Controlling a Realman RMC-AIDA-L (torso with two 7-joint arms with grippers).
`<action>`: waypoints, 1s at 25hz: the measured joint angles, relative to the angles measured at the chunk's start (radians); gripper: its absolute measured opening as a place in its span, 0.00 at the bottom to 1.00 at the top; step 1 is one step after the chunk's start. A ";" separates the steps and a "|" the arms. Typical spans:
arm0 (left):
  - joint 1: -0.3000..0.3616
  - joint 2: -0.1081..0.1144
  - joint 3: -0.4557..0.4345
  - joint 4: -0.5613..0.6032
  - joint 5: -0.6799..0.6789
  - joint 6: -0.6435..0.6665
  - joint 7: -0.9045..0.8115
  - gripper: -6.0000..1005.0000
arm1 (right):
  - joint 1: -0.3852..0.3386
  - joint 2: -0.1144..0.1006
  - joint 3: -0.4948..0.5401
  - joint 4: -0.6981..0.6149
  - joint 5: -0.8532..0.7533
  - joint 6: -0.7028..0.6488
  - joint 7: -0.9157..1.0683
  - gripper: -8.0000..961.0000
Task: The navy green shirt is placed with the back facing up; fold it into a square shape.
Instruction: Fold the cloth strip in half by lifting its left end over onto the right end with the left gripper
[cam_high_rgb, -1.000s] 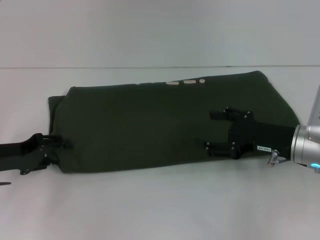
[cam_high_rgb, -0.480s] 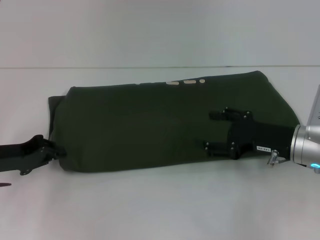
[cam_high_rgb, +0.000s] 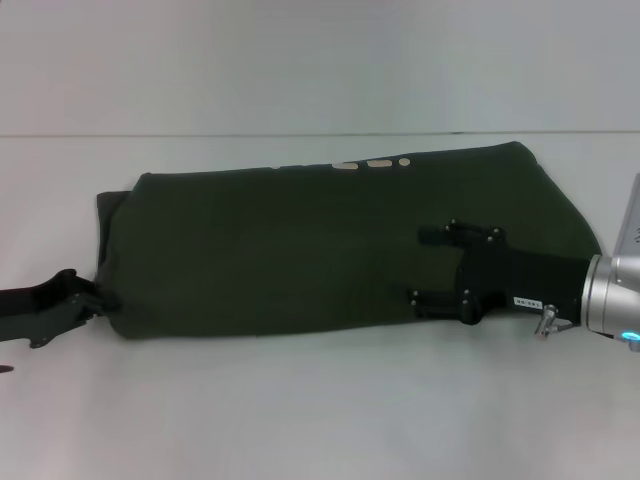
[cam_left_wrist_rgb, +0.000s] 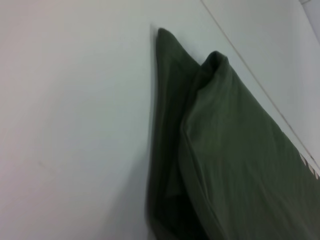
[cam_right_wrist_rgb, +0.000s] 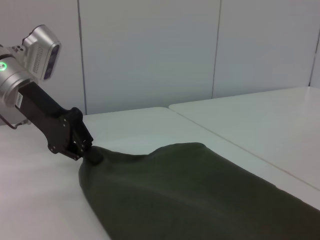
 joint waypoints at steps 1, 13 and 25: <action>0.003 0.001 -0.002 0.004 0.000 -0.002 0.003 0.04 | -0.004 0.000 0.000 0.001 0.001 0.000 0.000 0.93; 0.037 0.041 -0.065 0.095 0.021 -0.003 0.011 0.04 | -0.009 -0.002 0.002 0.009 0.003 -0.003 0.002 0.93; 0.026 0.072 -0.096 0.132 0.042 0.036 0.008 0.04 | -0.041 -0.003 0.013 0.012 0.004 0.002 0.009 0.93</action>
